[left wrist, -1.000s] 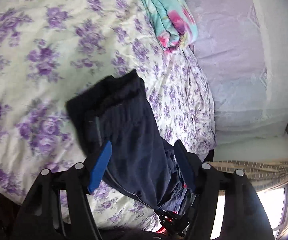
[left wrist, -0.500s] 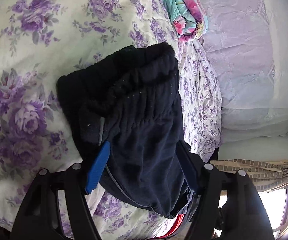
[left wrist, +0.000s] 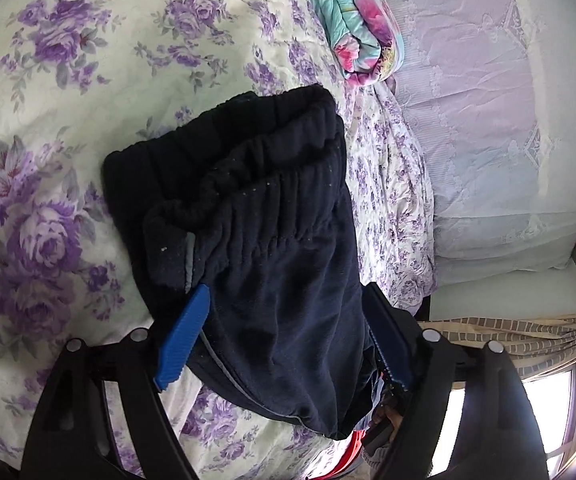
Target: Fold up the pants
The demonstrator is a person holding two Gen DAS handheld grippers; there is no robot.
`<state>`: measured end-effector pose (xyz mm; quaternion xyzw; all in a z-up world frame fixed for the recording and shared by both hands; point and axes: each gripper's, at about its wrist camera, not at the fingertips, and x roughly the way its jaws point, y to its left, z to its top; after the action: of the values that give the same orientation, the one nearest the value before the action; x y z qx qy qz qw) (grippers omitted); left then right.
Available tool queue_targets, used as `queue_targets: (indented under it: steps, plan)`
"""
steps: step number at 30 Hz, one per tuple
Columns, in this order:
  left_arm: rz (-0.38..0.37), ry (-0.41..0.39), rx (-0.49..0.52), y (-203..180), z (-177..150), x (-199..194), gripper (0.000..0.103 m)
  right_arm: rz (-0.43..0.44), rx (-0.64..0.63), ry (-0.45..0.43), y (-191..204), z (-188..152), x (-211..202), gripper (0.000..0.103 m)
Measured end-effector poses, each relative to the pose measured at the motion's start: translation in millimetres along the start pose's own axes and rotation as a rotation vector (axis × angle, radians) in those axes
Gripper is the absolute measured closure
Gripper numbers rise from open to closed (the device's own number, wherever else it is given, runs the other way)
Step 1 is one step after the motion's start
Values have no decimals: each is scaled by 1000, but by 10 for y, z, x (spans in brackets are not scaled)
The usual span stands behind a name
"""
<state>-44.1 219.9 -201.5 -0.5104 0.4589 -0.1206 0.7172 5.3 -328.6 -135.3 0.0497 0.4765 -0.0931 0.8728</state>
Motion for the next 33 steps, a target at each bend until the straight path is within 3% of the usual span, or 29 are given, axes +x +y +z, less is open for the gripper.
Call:
queue_targets:
  steps: [2, 5, 7, 10, 13, 16, 20, 22, 23, 24, 26, 29, 31, 33]
  plan:
    - [3, 4, -4, -3, 5, -2, 26, 129, 167, -70, -306, 72, -264, 91]
    - [2, 18, -8, 2, 12, -12, 26, 444, 460, -245, -895, 48, -831, 91]
    - [0, 25, -15, -2, 38, -4, 26, 529, 558, -348, -1245, -121, -1199, 91]
    - [0, 27, -21, -3, 44, 1, 26, 467, 730, -381, -1859, -770, -1332, 92]
    - [6, 20, -13, -17, 32, 9, 26, 344, 875, -242, -2233, -1510, -1018, 92]
    - [19, 21, -11, -39, 35, 23, 24, 354, 969, -164, -2272, -1912, -727, 92]
    - [38, 35, -1, -122, 64, 79, 15, 427, 1043, -191, -2278, -1956, -649, 89]
    - [53, 31, 16, -176, 58, 113, 8, 431, 1034, -173, -2278, -1903, -607, 76]
    - [60, 26, 26, -202, 49, 129, 6, 427, 1025, -165, -2265, -1879, -588, 76]
    - [73, 20, 38, -230, 35, 142, 5, 420, 1012, -161, -2245, -1861, -578, 76]
    - [92, 7, 58, -256, 6, 148, 5, 403, 977, -178, -2209, -1835, -670, 90]
    - [80, -2, 60, -244, -7, 125, 5, 361, 881, -216, -2173, -1755, -990, 93]
    - [62, -10, 43, -212, -3, 109, 5, 306, 876, -137, -2263, -1861, -882, 93]
    - [63, -14, 44, -211, -10, 107, 5, 316, 953, -54, -2345, -2073, -649, 93]
